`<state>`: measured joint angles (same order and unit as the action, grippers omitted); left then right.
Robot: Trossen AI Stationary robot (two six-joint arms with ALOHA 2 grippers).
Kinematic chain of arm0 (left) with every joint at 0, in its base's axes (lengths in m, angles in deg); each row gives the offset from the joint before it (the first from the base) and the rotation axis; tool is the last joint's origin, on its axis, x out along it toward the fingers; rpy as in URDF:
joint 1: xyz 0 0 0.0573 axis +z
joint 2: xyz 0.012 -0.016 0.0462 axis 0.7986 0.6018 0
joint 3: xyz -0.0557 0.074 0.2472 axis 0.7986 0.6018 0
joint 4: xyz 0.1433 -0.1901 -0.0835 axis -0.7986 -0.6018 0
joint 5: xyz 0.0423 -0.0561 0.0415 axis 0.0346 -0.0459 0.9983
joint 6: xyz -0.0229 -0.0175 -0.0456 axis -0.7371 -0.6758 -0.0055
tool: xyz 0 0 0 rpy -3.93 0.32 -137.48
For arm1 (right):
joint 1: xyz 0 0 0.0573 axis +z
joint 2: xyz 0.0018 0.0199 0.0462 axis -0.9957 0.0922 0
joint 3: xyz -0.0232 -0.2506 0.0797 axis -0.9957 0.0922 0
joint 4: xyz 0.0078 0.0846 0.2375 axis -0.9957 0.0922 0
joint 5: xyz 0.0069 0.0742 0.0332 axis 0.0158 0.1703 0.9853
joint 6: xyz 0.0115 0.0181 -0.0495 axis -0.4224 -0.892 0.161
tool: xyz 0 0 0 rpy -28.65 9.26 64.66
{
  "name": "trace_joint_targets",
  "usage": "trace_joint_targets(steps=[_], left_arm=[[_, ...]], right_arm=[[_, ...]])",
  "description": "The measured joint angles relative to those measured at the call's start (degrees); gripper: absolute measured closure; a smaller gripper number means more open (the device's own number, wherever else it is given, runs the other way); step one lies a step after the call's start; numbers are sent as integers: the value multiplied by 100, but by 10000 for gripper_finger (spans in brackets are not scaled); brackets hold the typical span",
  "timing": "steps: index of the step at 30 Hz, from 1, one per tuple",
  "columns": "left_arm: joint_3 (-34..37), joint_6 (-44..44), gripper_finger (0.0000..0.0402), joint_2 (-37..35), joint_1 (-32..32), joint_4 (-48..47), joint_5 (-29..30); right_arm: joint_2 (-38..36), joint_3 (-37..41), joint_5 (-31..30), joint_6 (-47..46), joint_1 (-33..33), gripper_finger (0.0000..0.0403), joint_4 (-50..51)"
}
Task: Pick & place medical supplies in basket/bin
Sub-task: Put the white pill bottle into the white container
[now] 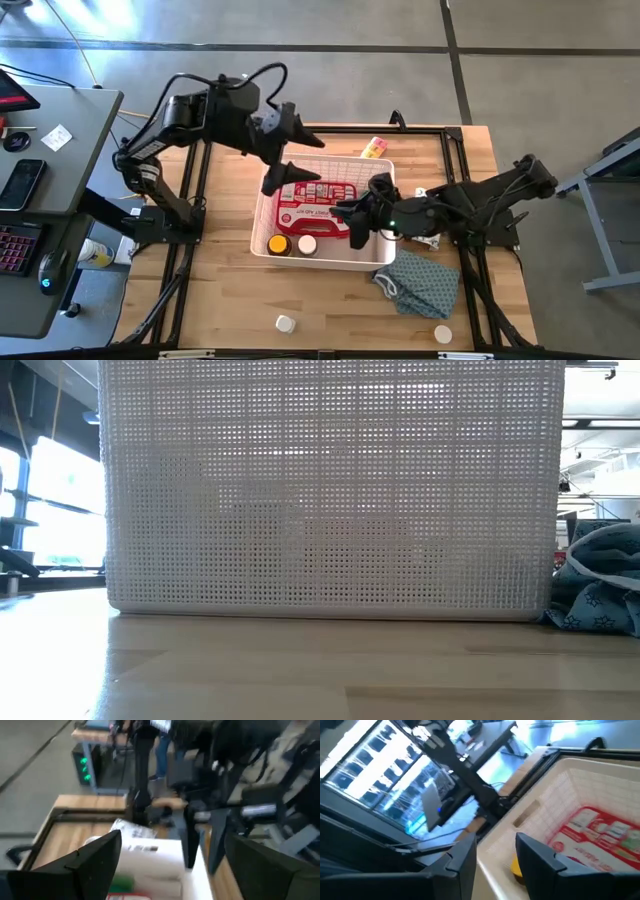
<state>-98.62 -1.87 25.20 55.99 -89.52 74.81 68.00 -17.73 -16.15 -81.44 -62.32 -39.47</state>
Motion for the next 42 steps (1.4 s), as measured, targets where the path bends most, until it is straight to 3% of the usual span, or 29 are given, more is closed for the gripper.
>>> trace_joint_targets(steps=[4,11,18,25,29,33,37,42], left_arm=[[0,-135,16,0,-1,487,-202],[5,-795,16,330,-5,946,-1214],[2,-2170,16,472,-22,2585,-1397],[2,-2308,16,416,-626,2900,-215],[2,-2282,16,277,-1166,2432,435],[4,-2279,16,75,-1956,1554,1409],[3,-2355,16,-66,-2767,1107,2449],[0,-2474,16,-152,-3438,1144,3066]], right_arm=[[184,-2,20,210,2,274,-223],[272,0,438,241,50,274,-212],[200,0,227,-192,826,274,-183],[222,0,-975,-625,1915,274,25],[222,0,-1328,-523,2166,274,-93],[316,-2,-978,-42,1996,274,-426],[572,-2,-78,518,1666,274,-783],[1057,-2,531,855,1377,274,-1850]])
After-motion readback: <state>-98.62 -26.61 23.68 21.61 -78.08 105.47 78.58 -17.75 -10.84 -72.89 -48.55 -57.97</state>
